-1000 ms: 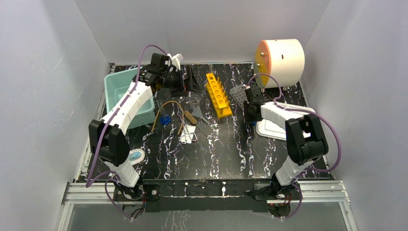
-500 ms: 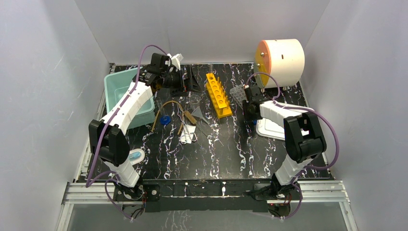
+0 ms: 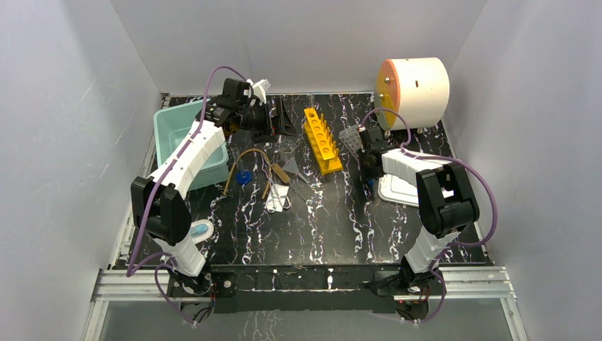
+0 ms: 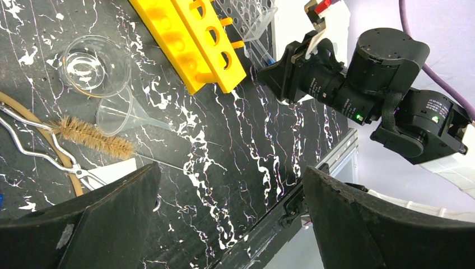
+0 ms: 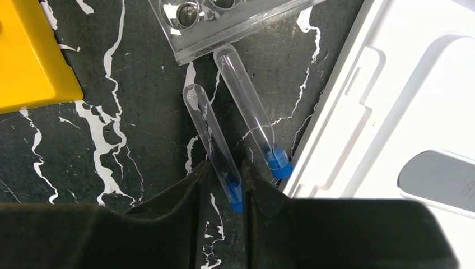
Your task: Organize the chemistry lab equipment
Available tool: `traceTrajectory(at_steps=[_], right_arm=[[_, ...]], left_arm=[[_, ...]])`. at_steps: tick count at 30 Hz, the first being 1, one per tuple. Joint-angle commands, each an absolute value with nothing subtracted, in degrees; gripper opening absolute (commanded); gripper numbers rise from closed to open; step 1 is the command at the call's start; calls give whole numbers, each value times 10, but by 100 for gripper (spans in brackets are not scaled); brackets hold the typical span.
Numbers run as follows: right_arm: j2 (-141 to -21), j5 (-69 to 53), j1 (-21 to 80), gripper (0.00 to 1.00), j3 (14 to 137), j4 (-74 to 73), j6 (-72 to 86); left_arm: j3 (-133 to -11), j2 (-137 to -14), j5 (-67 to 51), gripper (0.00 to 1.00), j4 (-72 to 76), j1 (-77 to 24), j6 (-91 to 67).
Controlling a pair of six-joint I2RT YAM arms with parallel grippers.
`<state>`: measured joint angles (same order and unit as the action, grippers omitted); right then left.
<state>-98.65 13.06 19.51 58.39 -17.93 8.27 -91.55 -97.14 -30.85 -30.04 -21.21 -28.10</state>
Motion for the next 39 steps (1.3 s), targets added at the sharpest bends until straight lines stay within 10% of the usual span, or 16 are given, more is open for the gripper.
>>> traceTrajectory(at_steps=[1, 24, 39], right_arm=[[-990, 123, 193, 32, 591, -163, 71], [-1003, 99, 203, 20, 588, -168, 50], [-781, -81, 222, 22, 517, -161, 52]], left_arm=[[-927, -955, -318, 98, -305, -213, -276], [-926, -957, -280, 98, -329, -213, -289], [-920, -988, -319, 98, -312, -213, -351]])
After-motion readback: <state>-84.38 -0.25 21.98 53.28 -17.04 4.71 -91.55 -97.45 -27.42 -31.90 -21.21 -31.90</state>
